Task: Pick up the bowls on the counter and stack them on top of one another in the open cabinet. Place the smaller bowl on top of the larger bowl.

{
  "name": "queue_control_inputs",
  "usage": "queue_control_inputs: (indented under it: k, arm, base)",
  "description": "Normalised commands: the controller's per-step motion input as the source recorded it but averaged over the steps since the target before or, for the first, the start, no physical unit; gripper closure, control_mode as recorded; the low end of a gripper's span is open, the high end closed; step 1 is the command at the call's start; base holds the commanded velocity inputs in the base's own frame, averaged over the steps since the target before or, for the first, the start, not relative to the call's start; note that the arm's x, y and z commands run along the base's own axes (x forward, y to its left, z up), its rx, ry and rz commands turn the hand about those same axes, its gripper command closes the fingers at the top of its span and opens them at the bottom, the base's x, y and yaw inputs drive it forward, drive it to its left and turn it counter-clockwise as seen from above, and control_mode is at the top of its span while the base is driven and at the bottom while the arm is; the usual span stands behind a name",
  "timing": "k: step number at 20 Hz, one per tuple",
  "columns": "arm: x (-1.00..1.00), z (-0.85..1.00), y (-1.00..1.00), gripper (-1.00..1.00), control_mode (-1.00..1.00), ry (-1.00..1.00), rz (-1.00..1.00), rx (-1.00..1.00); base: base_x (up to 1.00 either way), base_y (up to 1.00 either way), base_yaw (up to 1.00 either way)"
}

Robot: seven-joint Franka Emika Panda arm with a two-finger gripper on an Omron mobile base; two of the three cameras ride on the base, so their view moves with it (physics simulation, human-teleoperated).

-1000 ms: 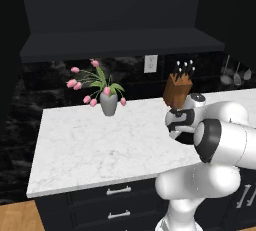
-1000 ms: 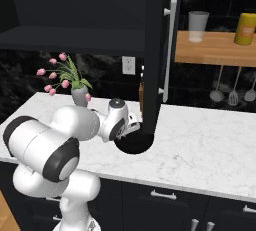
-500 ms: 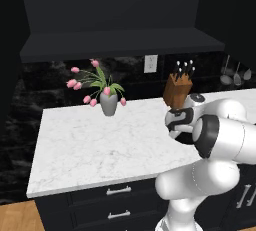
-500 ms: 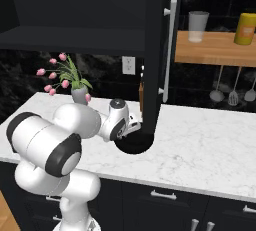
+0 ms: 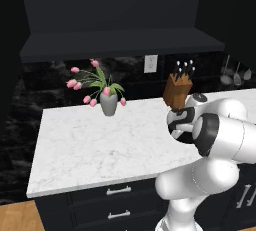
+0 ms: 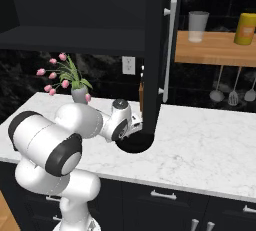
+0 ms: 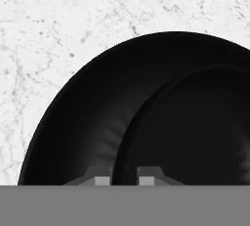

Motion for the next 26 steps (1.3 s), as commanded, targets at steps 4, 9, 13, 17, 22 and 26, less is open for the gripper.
queue_control_inputs:
  k: [4, 9, 13, 17, 22, 26]
  arm:
    - [0.0, 0.0, 0.0, -1.0, -1.0, 0.0, 0.0, 0.0]
    - [0.0, 0.03, 0.0, -1.0, -1.0, 0.0, 0.0, 0.0]
    - [0.0, 0.32, 0.0, -1.0, -1.0, 0.0, 0.0, 0.0]
    - [-0.01, 0.55, 0.04, -1.0, -1.0, 0.0, 0.0, 0.0]
    - [-0.21, 0.42, 0.0, -1.0, -1.0, 0.0, 0.0, 0.0]
    - [-0.41, 0.18, 0.01, -1.0, -1.0, 0.0, 0.0, 0.0]
  base:
    - [0.0, 0.0, 0.0]
    - [0.0, 0.0, 0.0]
    - [0.0, 0.0, 0.0]
    - [0.0, 0.0, 0.0]
    - [0.0, 0.0, 0.0]
    - [0.0, 0.0, 0.0]
